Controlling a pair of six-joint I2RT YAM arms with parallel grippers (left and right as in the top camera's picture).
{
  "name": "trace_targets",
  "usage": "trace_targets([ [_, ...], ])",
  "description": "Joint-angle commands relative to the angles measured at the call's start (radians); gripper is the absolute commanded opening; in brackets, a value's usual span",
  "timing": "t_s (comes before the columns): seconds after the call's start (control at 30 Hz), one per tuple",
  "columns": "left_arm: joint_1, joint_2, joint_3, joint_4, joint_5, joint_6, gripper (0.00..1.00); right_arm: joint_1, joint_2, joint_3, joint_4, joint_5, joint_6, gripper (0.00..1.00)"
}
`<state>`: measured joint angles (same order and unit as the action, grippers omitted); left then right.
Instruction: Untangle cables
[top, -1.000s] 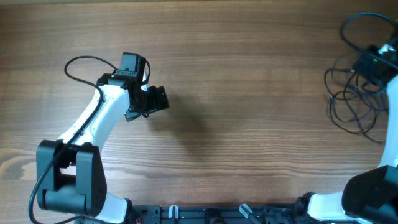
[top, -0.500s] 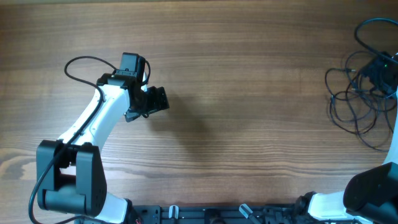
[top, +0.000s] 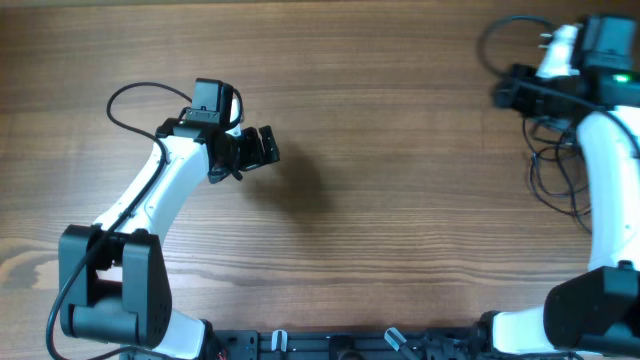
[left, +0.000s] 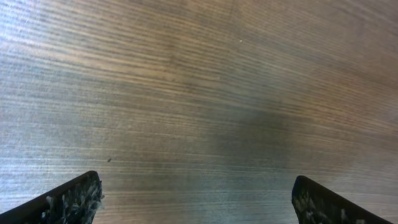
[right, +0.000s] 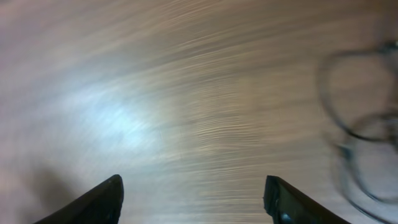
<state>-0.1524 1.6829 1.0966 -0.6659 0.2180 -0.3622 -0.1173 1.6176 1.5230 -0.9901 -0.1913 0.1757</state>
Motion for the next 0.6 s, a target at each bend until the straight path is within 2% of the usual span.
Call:
trace_targets([
  [0.0, -0.002, -0.02, 0.018, -0.014, -0.053, 0.019, 1.0, 0.133, 0.013, 0.006, 0.001, -0.024, -0.101, 0.78],
  [0.13, 0.0, -0.048, 0.092, -0.148, -0.208, 0.018, 1.0, 0.244, 0.013, 0.006, -0.011, 0.068, -0.097, 0.79],
  [0.2, 0.0, -0.079, 0.127, -0.239, -0.259, 0.014, 1.0, 0.278, 0.013, 0.006, -0.03, 0.068, -0.095, 0.83],
  [0.27, 0.0, -0.116, 0.132, -0.297, -0.264, -0.006, 1.0, 0.293, 0.013, 0.006, -0.065, 0.063, -0.093, 0.86],
  [0.43, 0.005, -0.196, 0.132, -0.412, -0.299, -0.092, 1.0, 0.287, 0.012, 0.006, -0.139, 0.034, -0.064, 0.86],
  [0.57, 0.005, -0.259, 0.106, -0.435, -0.299, -0.091, 1.0, 0.275, -0.03, -0.035, -0.11, 0.031, -0.021, 0.91],
])
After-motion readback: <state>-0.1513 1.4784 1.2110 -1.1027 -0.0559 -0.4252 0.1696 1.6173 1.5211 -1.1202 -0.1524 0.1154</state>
